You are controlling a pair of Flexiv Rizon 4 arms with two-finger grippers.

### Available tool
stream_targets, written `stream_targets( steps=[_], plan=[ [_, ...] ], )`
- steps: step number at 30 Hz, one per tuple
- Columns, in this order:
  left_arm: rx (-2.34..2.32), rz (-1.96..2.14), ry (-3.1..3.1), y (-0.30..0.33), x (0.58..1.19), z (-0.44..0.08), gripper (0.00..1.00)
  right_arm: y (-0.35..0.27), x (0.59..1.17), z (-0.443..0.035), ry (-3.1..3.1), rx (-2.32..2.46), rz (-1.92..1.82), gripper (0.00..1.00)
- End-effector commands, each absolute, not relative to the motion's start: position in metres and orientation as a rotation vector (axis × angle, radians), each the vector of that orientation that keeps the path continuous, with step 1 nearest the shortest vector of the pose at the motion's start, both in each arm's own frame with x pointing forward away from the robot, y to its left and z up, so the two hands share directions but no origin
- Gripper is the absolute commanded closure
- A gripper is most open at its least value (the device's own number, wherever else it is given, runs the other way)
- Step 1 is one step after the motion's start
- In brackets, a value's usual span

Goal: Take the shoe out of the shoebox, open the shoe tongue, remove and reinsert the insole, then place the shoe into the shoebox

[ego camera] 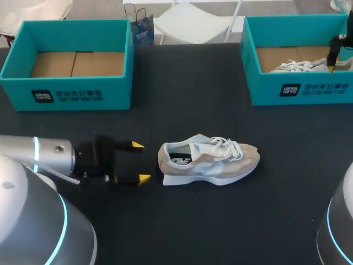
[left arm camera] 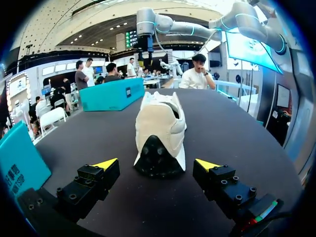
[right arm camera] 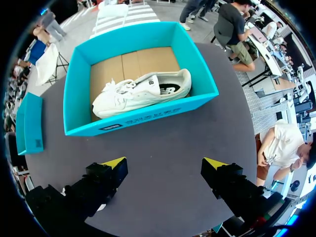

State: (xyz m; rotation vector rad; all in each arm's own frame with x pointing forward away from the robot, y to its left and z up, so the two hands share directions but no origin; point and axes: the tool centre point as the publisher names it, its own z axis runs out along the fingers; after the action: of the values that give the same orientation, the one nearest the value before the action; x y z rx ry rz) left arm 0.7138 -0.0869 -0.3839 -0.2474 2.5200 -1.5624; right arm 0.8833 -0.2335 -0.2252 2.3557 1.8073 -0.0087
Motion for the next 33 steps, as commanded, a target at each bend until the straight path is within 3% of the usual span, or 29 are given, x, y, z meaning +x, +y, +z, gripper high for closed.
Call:
stream_targets(
  steps=[1, 32, 33],
  plan=[
    [-0.223, -1.579, 2.543, -0.109, 0.724, -0.4, 0.0, -0.233, 0.884, -0.226, 1.807, 2.356, -0.009, 0.0],
    [-0.16, -1.647, 2.575, -0.16, 0.734, -0.419, 0.0, -0.233, 0.884, -0.226, 1.807, 2.356, -0.009, 0.0],
    [-0.16, -1.632, 2.586, -0.161, 0.734, -0.422, 0.07, -0.233, 0.884, -0.226, 1.807, 2.356, -0.009, 0.0]
  ],
)
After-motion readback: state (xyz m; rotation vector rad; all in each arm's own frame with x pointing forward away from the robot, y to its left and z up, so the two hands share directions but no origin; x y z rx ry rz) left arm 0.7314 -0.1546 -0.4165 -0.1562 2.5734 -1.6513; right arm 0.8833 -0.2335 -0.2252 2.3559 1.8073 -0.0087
